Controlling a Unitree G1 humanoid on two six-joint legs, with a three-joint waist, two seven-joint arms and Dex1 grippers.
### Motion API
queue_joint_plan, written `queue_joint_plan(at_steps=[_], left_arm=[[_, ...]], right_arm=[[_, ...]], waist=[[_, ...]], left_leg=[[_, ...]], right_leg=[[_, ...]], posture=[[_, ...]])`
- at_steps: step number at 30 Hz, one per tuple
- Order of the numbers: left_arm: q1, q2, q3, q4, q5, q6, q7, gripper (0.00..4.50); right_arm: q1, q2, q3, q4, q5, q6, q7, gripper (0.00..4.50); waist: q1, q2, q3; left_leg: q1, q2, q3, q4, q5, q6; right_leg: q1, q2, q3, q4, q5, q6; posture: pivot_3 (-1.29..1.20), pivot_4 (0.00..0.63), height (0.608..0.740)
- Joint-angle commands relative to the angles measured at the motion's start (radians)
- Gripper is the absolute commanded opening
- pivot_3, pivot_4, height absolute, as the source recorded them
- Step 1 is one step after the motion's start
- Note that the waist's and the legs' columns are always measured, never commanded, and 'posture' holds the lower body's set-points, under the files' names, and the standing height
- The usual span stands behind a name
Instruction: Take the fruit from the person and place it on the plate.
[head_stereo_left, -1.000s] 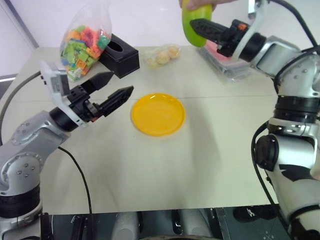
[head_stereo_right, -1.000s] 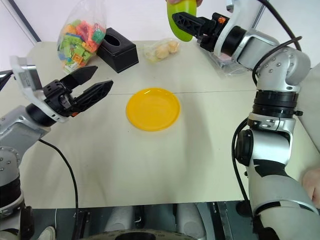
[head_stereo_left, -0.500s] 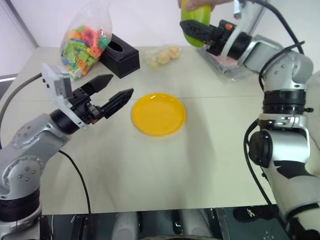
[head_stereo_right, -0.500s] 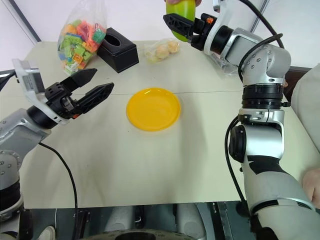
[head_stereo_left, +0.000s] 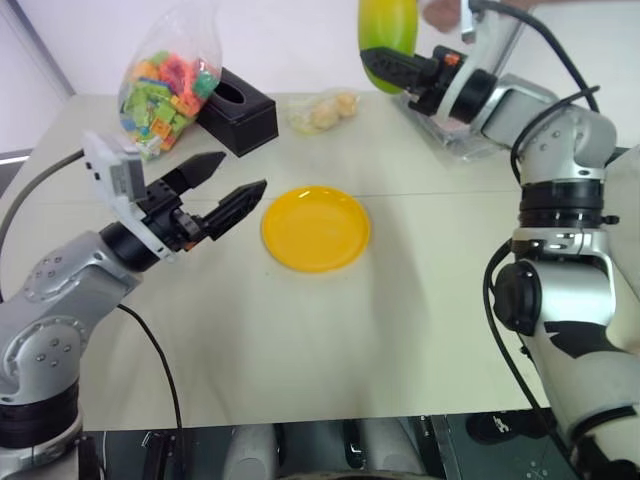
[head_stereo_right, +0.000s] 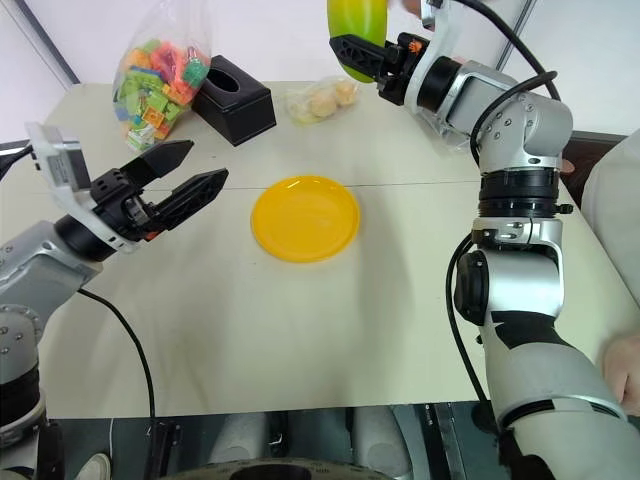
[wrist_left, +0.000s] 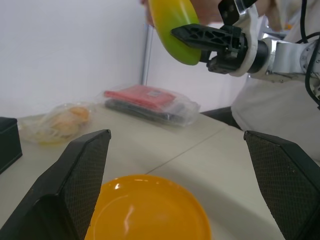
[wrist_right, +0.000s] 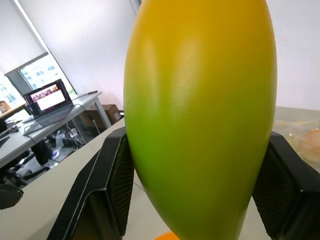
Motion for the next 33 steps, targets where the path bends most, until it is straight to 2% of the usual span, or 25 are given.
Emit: queue_joint_plan(at_steps=[1, 7, 10, 15, 23, 25, 27, 28, 33], left_arm=[[0.025, 0.024, 0.061, -0.029, 0.0, -0.018, 0.002, 4.5], [0.129, 0.05, 0.098, -0.058, 0.008, -0.008, -0.006, 4.5], [0.154, 0.058, 0.111, -0.071, -0.004, -0.004, -0.002, 4.5], [0.162, 0.063, 0.113, -0.08, -0.019, -0.004, 0.01, 4.5], [0.163, 0.07, 0.111, -0.089, -0.034, 0.002, 0.028, 4.5], [0.167, 0.071, 0.112, -0.09, -0.037, 0.001, 0.032, 4.5], [0.175, 0.072, 0.115, -0.093, -0.038, 0.0, 0.035, 4.5], [0.178, 0.073, 0.116, -0.094, -0.037, 0.0, 0.036, 4.5], [0.184, 0.073, 0.111, -0.095, -0.036, -0.004, 0.034, 4.5]], right_arm=[[0.042, 0.03, -0.01, -0.104, 0.026, 0.05, -0.042, 2.54], [0.3, 0.146, 0.037, -0.328, 0.026, 0.243, -0.228, 2.54], [0.431, 0.189, 0.078, -0.397, -0.003, 0.279, -0.298, 2.54], [0.521, 0.235, 0.101, -0.427, -0.028, 0.252, -0.334, 2.54], [0.566, 0.254, 0.127, -0.437, -0.06, 0.251, -0.353, 2.54], [0.574, 0.255, 0.147, -0.444, -0.063, 0.25, -0.343, 3.62], [0.574, 0.258, 0.149, -0.451, -0.06, 0.257, -0.342, 4.45], [0.573, 0.259, 0.147, -0.454, -0.059, 0.261, -0.343, 4.45], [0.568, 0.157, 0.199, -0.581, -0.006, 0.207, -0.141, 4.45]], waist=[[-0.001, 0.0, 0.0], [0.002, 0.0, 0.0], [0.004, 0.0, 0.0], [0.001, 0.0, 0.0], [-0.001, 0.0, 0.0], [-0.001, 0.0, 0.0], [-0.001, 0.0, 0.0], [-0.001, 0.0, 0.0], [0.003, 0.0, 0.0]], left_leg=[[0.0, 0.0, 0.0, 0.0, 0.0, 0.0], [0.0, 0.0, 0.0, 0.0, 0.0, 0.0], [-0.001, 0.0, 0.0, 0.0, 0.0, 0.0], [-0.001, 0.0, 0.0, 0.0, 0.0, 0.0], [0.0, 0.0, -0.001, -0.001, 0.0, 0.0], [0.0, 0.0, -0.001, -0.001, 0.0, 0.0], [0.0, 0.0, -0.001, -0.001, 0.0, 0.0], [0.0, 0.0, -0.001, -0.001, 0.0, 0.0], [0.0, 0.0, 0.0, -0.001, 0.0, 0.0]], right_leg=[[0.0, 0.0, 0.0, 0.0, 0.0, 0.0], [0.0, 0.0, 0.0, 0.0, 0.0, 0.0], [0.0, -0.001, 0.0, 0.0, 0.0, 0.0], [0.0, -0.001, -0.001, 0.0, 0.0, 0.0], [0.0, 0.0, -0.001, 0.0, 0.0, 0.0], [0.0, 0.0, -0.001, 0.0, 0.0, 0.0], [0.0, 0.0, -0.001, 0.0, 0.0, 0.0], [0.0, 0.0, -0.001, 0.0, 0.0, 0.0], [0.0, 0.0, -0.001, 0.0, 0.0, 0.0]], posture=[[0.0, 0.15, 0.74], [0.0, 0.15, 0.74], [0.0, 0.15, 0.74], [0.0, 0.15, 0.74], [0.0, 0.15, 0.74], [0.0, 0.15, 0.74], [0.0, 0.15, 0.74], [0.0, 0.15, 0.74], [0.0, 0.15, 0.74]])
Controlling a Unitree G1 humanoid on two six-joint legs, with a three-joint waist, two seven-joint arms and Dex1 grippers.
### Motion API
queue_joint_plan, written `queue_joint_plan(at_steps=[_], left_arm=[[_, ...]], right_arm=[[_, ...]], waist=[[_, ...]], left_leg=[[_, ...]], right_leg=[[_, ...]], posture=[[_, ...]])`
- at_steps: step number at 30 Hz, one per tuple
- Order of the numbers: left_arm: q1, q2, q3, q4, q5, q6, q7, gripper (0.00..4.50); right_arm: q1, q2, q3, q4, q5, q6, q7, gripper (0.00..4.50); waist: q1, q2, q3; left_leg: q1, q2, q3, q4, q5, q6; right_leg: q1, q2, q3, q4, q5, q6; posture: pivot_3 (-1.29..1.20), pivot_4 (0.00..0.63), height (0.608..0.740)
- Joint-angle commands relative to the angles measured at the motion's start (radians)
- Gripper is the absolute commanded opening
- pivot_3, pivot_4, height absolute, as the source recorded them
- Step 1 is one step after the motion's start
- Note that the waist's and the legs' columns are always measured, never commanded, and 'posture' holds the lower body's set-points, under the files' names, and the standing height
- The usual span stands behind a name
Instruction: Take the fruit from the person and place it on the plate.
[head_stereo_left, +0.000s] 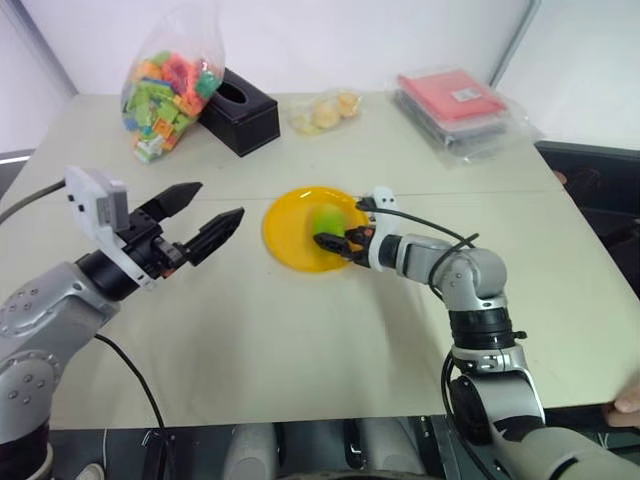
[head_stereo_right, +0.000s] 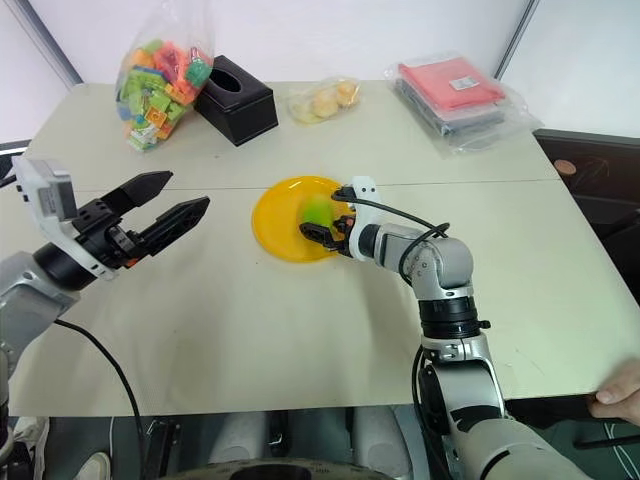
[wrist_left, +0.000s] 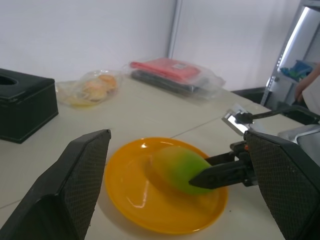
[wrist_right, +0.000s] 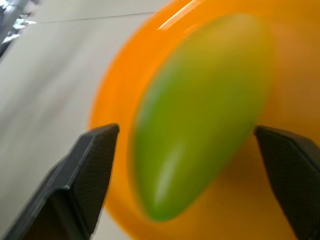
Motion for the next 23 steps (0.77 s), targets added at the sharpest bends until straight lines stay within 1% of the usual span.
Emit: queue_joint_plan(at_steps=[1, 2, 4, 6, 9, 14, 16, 19, 21, 23], left_arm=[[0.003, 0.01, 0.019, -0.031, -0.008, -0.011, 0.001, 4.5], [0.004, 0.011, 0.018, -0.031, -0.008, -0.011, 0.0, 4.5], [0.007, 0.012, 0.021, -0.032, -0.008, -0.011, -0.002, 4.5], [0.014, 0.014, 0.024, -0.031, -0.007, -0.011, -0.007, 4.5], [0.019, 0.014, 0.02, -0.032, -0.01, -0.012, -0.015, 4.5], [0.022, 0.014, 0.02, -0.032, -0.012, -0.012, -0.019, 4.5], [0.022, 0.014, 0.022, -0.031, -0.015, -0.012, -0.021, 4.5], [0.022, 0.009, 0.013, -0.033, -0.017, -0.012, -0.021, 4.5], [0.015, 0.007, 0.002, -0.034, -0.016, -0.012, -0.02, 4.5], [0.011, 0.008, 0.0, -0.033, -0.018, -0.011, -0.022, 4.5]], right_arm=[[-0.016, -0.09, 0.021, -0.142, 0.041, -0.057, 0.146, 4.45], [-0.017, -0.115, 0.024, -0.16, 0.043, -0.069, 0.174, 4.45], [-0.026, -0.205, -0.01, -0.189, 0.068, -0.106, 0.27, 4.45], [-0.034, -0.306, -0.07, -0.207, 0.099, -0.153, 0.373, 4.45], [-0.018, -0.443, -0.153, -0.219, 0.123, -0.23, 0.49, 4.45], [0.025, -0.563, -0.273, -0.226, 0.203, -0.219, 0.559, 4.45], [0.041, -0.575, -0.32, -0.219, 0.242, -0.212, 0.558, 4.45], [0.028, -0.534, -0.383, -0.227, 0.346, -0.17, 0.503, 4.45], [0.014, -0.507, -0.391, -0.232, 0.375, -0.164, 0.458, 4.45], [0.01, -0.503, -0.383, -0.231, 0.382, -0.166, 0.439, 4.45]], waist=[[0.0, 0.0, 0.0], [0.001, 0.0, 0.0], [0.001, 0.0, 0.0], [0.003, 0.0, 0.0], [0.003, 0.0, 0.0], [-0.002, 0.0, 0.0], [-0.001, 0.0, 0.0], [-0.001, 0.0, 0.0], [-0.002, 0.0, 0.0], [-0.001, 0.0, 0.0]], left_leg=[[0.0, 0.0, 0.0, 0.0, 0.0, 0.0], [0.0, 0.0, 0.0, 0.0, 0.0, 0.0], [0.0, 0.0, 0.0, 0.0, 0.0, 0.0], [0.0, 0.0, 0.0, 0.0, 0.0, 0.0], [0.0, 0.0, 0.0, 0.0, 0.0, 0.0], [0.001, 0.0, 0.0, -0.001, 0.0, 0.0], [0.001, 0.0, 0.0, -0.001, 0.0, 0.0], [0.001, 0.0, 0.0, 0.0, 0.0, 0.0], [0.001, 0.0, 0.0, 0.0, 0.0, 0.0], [0.001, 0.0, 0.0, 0.0, 0.0, 0.0]], right_leg=[[0.0, 0.0, 0.0, 0.0, 0.0, 0.0], [0.0, 0.0, 0.0, 0.0, 0.0, 0.0], [0.0, 0.0, 0.0, 0.0, 0.0, 0.0], [0.0, 0.0, 0.0, 0.0, 0.0, 0.0], [0.0, 0.0, 0.0, -0.001, 0.0, 0.0], [0.001, 0.001, 0.0, -0.001, 0.0, 0.0], [0.001, 0.001, 0.0, -0.001, 0.0, 0.0], [0.001, 0.001, 0.001, -0.001, 0.0, 0.0], [0.001, 0.001, 0.001, -0.001, 0.0, 0.0], [0.001, 0.001, 0.001, -0.001, 0.0, 0.0]], posture=[[0.0, 0.15, 0.74], [0.0, 0.15, 0.74], [0.0, 0.15, 0.74], [0.0, 0.15, 0.74], [0.0, 0.15, 0.74], [0.0, 0.15, 0.74], [0.0, 0.15, 0.74], [0.0, 0.15, 0.74], [0.0, 0.15, 0.74], [0.0, 0.15, 0.74]])
